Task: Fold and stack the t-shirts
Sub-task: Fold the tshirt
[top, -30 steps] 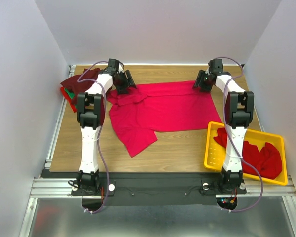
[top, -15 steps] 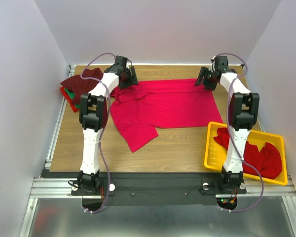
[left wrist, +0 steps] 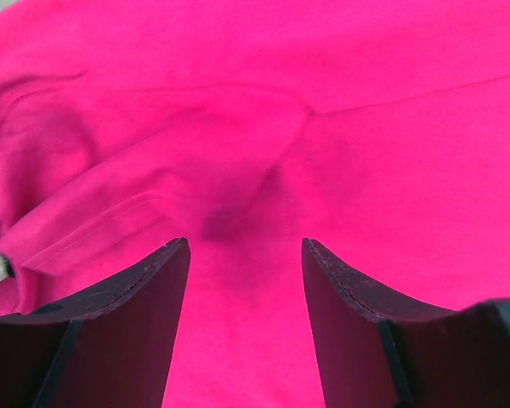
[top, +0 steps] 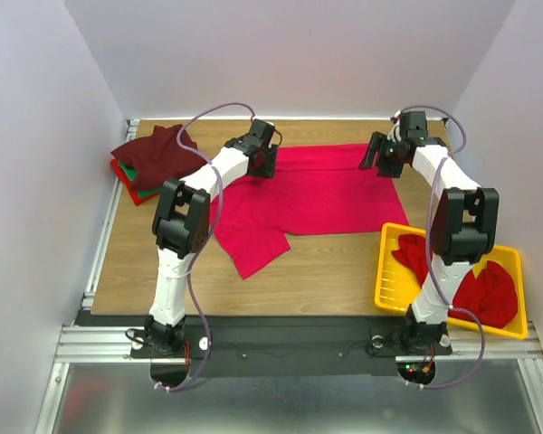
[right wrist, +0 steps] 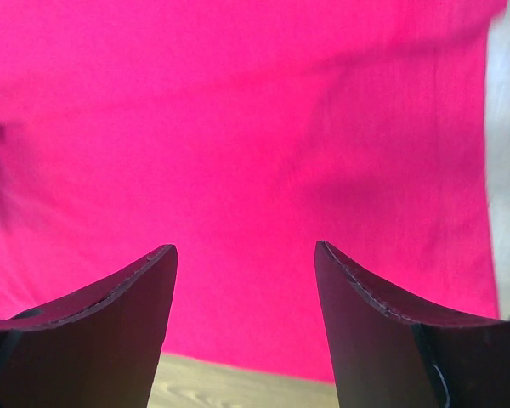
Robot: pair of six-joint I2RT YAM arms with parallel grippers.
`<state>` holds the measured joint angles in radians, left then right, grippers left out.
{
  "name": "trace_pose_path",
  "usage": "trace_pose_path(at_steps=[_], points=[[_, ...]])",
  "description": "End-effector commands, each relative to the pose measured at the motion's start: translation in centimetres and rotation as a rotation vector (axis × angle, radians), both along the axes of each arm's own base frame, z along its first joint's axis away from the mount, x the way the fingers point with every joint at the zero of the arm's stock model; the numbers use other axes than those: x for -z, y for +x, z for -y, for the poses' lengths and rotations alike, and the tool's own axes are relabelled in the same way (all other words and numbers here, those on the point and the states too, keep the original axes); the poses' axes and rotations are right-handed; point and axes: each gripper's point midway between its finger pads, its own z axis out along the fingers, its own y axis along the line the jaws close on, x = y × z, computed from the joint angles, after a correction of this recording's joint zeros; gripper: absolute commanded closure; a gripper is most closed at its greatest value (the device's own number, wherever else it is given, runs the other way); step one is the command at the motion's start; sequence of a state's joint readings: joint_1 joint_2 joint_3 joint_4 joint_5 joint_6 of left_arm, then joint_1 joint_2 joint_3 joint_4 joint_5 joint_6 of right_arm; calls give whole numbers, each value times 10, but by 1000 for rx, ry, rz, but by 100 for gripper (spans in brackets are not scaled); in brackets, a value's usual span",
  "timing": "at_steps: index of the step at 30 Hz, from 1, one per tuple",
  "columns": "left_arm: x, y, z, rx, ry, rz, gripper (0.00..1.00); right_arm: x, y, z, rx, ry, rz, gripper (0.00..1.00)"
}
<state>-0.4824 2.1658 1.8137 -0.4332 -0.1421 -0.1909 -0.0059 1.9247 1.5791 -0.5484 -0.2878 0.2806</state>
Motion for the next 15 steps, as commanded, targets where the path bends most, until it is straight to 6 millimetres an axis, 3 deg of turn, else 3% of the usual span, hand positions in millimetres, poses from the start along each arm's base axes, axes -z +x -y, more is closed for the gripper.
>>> trace_pose_path(at_steps=[1,9,15], points=[[-1,9,-24,-67,46,14,34,-22,-12,-1,1,-7,47,28],[19,16,-11,-55,25,-33,34,-27,-28,-3,5,12,46,28],[23,23,-10,-56,34,-20,34,-27,-33,-4,10,17,41,28]])
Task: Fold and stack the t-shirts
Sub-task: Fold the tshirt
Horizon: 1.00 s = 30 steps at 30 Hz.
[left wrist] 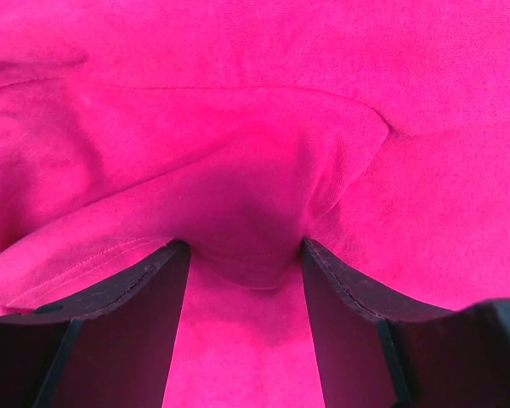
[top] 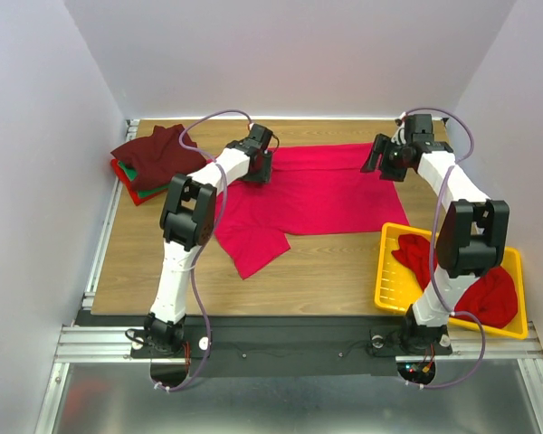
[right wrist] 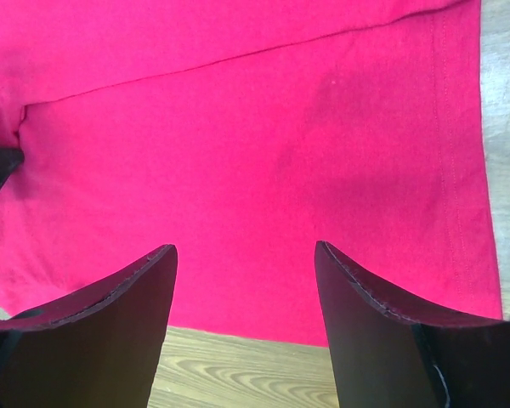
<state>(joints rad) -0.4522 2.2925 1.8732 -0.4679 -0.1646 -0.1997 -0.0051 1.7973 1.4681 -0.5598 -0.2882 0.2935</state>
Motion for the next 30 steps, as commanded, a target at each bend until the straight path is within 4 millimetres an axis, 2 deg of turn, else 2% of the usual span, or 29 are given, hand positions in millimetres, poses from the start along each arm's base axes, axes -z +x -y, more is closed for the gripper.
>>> trace_pose_path(at_steps=[1,2,5,8,13,15,17,18,19,20,21,26,30], points=[[-27,16,8,-5,-22,72,34,-12,-2,-3,3,10,37,28],[-28,17,8,-4,-22,75,34,-11,-3,-3,2,11,34,28],[-32,19,8,-4,-20,85,55,-10,-5,-3,6,15,30,28],[-38,20,9,-1,-31,98,69,-7,-6,-3,10,13,21,28],[-50,17,20,38,-141,62,100,-3,-8,-2,11,7,12,28],[-49,11,28,58,-232,7,100,-3,-8,-1,11,4,12,28],[-48,11,19,37,-298,-33,100,-2,-8,-1,13,4,9,28],[-47,5,27,60,-378,-79,100,-1,-9,-2,12,7,5,28],[-47,4,26,41,-430,-107,100,1,-9,-2,13,10,2,28],[-42,3,16,18,-471,-136,100,1,-9,-2,13,12,0,28],[-45,-2,20,36,-534,-172,100,1,-9,-3,13,14,-1,28],[-39,-11,12,57,-605,-262,100,6,-10,-2,14,13,-13,28],[-47,-24,21,101,-718,-323,100,9,-10,-2,15,11,-21,28]])
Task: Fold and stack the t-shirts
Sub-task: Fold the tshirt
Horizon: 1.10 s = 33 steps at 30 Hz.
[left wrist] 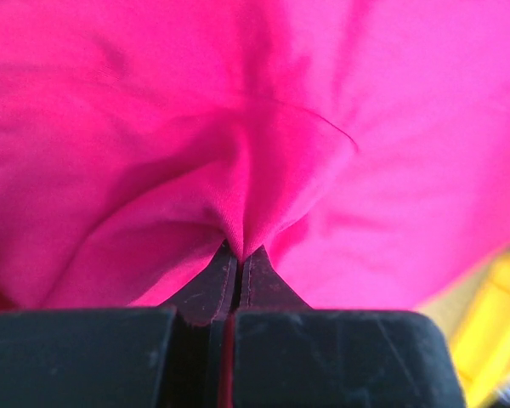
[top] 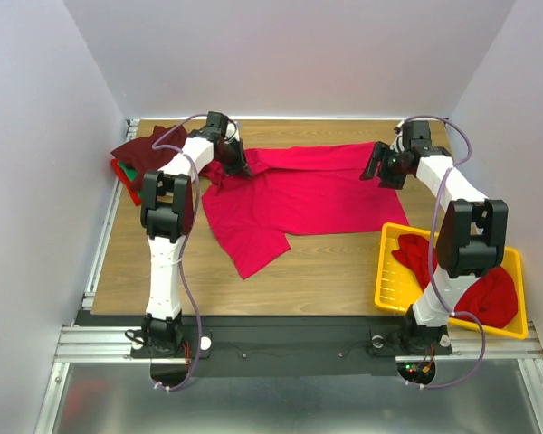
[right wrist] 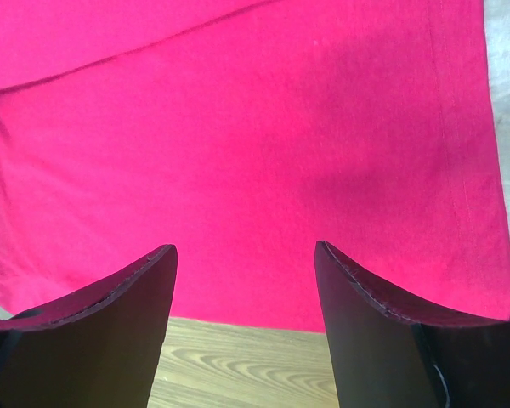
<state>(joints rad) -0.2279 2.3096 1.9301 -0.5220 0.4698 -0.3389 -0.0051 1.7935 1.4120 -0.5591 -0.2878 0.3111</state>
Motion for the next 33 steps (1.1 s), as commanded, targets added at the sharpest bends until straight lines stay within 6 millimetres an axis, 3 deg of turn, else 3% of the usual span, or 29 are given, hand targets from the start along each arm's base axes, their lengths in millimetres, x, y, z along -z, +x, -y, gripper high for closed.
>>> trace_pose_path(at_steps=[1,3,5,8,10,11,15,19,22,28,33], points=[[-21,-28,26,99,-188,-77,100,-8,2,-10,-19,2,34,28],[-24,-33,29,106,-254,-107,93,-7,1,-11,-21,2,29,28],[-24,-32,25,96,-285,-119,78,-5,0,-11,-22,3,23,28],[-33,-29,24,89,-322,-108,68,-1,-1,-12,-23,6,14,28],[-41,-29,27,84,-362,-117,44,0,-1,-12,-23,6,11,28],[-46,-26,29,85,-389,-102,39,1,-1,-12,-25,4,10,28],[-59,-24,31,76,-455,-96,26,2,-1,-12,-25,4,7,28],[-55,-19,25,50,-398,-84,26,6,-2,-13,-26,2,-1,28],[-44,-10,12,18,-255,-34,26,6,-2,-13,-28,5,-2,28],[-76,1,2,5,-48,149,27,10,-2,-15,-33,11,-12,28],[-106,-4,27,47,-16,248,27,12,-3,-19,-39,13,-19,28]])
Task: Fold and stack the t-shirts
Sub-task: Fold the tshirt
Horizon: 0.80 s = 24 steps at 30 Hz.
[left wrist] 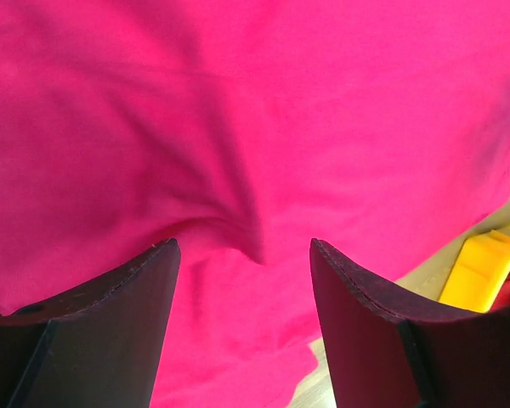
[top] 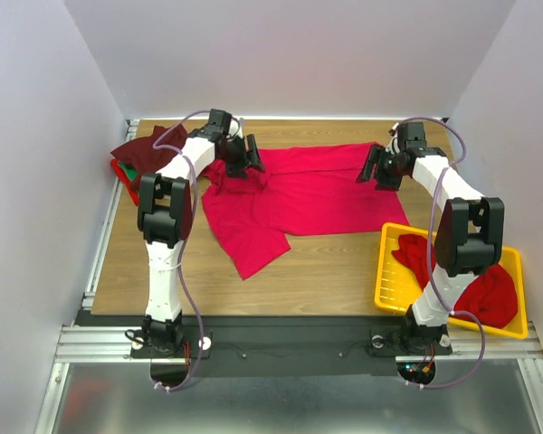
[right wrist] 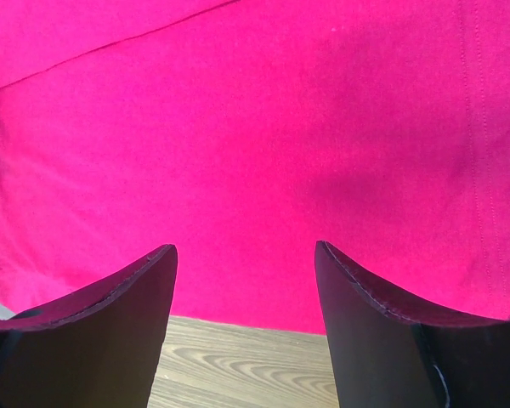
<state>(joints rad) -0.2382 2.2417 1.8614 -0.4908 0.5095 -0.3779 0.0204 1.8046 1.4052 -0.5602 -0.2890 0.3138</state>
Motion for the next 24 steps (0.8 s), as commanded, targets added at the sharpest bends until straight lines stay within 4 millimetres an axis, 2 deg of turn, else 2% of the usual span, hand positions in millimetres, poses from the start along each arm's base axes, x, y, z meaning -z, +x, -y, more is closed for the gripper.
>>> trace_pose_path(at_steps=[1,4,7,11,12,16,24], points=[[-86,7,23,49,36,247,26,5,1,-7,-14,10,-1,28],[-74,1,42,86,10,209,26,6,1,-8,-16,10,-1,28],[-72,3,58,101,-6,218,26,3,0,-8,-18,8,5,28],[-70,13,67,94,-44,223,26,6,-4,-8,-18,6,-4,28],[-62,15,68,90,-41,208,27,6,-4,-7,-16,6,-3,28],[-52,20,63,79,-3,185,26,5,-5,-7,-15,4,-3,28],[-11,1,39,103,117,92,26,6,-4,-7,-16,6,-5,28]])
